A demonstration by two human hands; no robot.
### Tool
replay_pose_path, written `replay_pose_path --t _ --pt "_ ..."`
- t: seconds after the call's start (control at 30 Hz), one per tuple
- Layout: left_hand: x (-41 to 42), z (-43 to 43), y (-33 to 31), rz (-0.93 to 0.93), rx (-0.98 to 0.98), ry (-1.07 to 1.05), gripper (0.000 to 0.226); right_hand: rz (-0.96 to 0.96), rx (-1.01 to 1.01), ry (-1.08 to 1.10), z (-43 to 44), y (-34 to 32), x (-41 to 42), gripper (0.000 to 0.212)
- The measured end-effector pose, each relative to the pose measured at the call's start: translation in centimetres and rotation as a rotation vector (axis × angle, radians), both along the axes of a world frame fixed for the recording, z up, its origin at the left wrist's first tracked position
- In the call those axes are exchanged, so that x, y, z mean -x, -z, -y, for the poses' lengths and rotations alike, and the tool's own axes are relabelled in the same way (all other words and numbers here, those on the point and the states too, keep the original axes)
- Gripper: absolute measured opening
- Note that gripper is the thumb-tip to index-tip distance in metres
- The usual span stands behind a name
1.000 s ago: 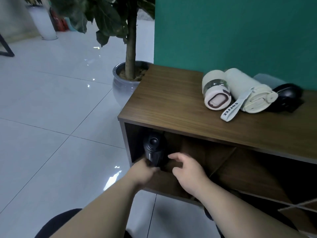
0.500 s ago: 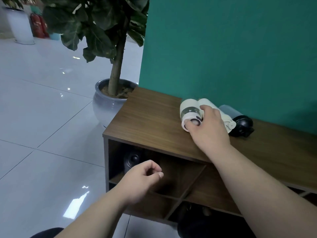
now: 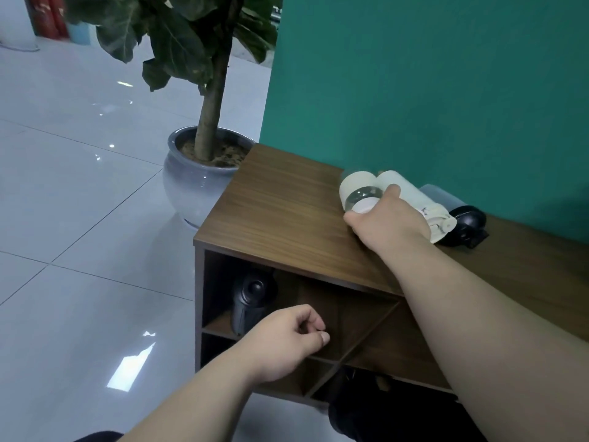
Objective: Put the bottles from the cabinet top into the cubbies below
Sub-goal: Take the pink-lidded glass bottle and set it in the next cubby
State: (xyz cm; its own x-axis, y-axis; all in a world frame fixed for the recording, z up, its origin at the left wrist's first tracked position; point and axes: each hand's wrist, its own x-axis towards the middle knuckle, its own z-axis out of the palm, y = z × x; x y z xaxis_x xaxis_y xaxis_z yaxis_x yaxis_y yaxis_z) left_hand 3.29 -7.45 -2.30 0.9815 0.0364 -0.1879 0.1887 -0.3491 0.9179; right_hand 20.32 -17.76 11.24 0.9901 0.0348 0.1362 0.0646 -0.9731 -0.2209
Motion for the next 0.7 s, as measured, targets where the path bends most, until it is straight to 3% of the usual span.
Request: replay_pose_path --t 0.27,0.43,0.5,0.6,0.7 --pt "1.5 -1.1 -0.7 -0.059 0.033 -0.056 0.013 0.161 -0.266 -0.298 1.9 -6.0 7.0 0.056" --pt "1.9 -1.1 0.9 -0.184 0.015 0.002 0.024 0.027 -0.545 -0.49 5.5 -7.7 12.8 0.055" --pt "2.0 -0.6 1.9 -0.223 -0.052 0.038 0.036 -0.09 -0.527 -0.536 6.9 -6.3 13.9 0.052" --pt "1.8 0.1 4.2 -0.232 -0.191 0.119 0.06 -0.192 -0.331 -0.575 8.0 -2.3 14.6 0.059" --pt "1.1 1.0 7.7 -0.312 -0.278 0.202 0.061 -0.288 -0.115 -0.594 8.1 3.1 14.4 0.071"
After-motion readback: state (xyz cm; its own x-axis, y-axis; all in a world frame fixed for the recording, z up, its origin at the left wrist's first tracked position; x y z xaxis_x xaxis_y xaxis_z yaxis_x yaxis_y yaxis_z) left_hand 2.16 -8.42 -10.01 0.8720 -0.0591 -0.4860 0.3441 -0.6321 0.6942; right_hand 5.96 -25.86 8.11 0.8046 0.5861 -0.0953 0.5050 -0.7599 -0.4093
